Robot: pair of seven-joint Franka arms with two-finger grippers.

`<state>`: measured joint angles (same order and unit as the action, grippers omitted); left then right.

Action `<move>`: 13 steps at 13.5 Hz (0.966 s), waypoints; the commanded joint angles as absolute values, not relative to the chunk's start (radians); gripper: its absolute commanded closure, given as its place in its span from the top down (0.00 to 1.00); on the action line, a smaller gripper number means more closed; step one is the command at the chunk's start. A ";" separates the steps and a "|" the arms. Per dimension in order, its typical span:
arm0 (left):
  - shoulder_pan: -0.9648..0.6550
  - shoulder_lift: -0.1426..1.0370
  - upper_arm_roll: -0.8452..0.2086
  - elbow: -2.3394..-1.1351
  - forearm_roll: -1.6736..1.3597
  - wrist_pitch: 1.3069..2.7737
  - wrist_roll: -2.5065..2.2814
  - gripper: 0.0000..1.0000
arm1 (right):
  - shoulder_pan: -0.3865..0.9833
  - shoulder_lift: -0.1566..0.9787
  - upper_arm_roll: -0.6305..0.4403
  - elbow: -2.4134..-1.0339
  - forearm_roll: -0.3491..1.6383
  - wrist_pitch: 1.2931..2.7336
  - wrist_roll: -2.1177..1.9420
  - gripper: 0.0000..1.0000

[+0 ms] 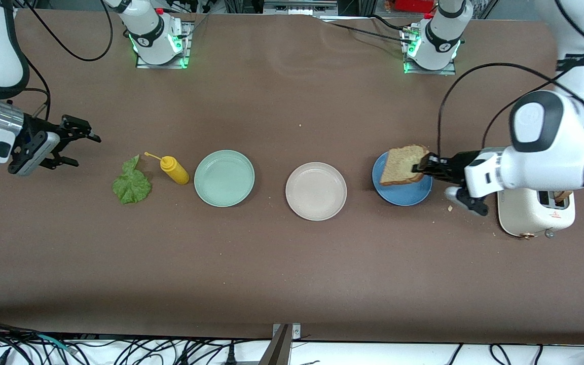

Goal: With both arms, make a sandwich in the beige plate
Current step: 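Lift the bread with the left gripper while the right gripper grasps the bottle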

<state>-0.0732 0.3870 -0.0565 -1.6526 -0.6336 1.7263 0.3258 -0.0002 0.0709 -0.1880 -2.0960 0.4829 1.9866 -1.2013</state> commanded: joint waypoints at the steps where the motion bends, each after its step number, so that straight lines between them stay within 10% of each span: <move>1: -0.147 0.471 -0.044 -1.582 -0.750 1.709 0.247 0.00 | -0.002 0.063 -0.202 -2.212 0.645 2.046 -1.473 1.00; 13: -0.357 0.725 -0.044 -1.499 -1.034 1.991 0.259 0.00 | -0.095 0.566 -0.218 -2.094 1.166 1.729 -2.436 1.00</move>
<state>-0.3420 0.6967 -0.0566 -1.5351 -0.9797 1.9792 0.2578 -0.0719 0.4795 -0.2205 -2.1644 1.1220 1.8201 -2.3622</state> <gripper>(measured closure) 0.912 0.000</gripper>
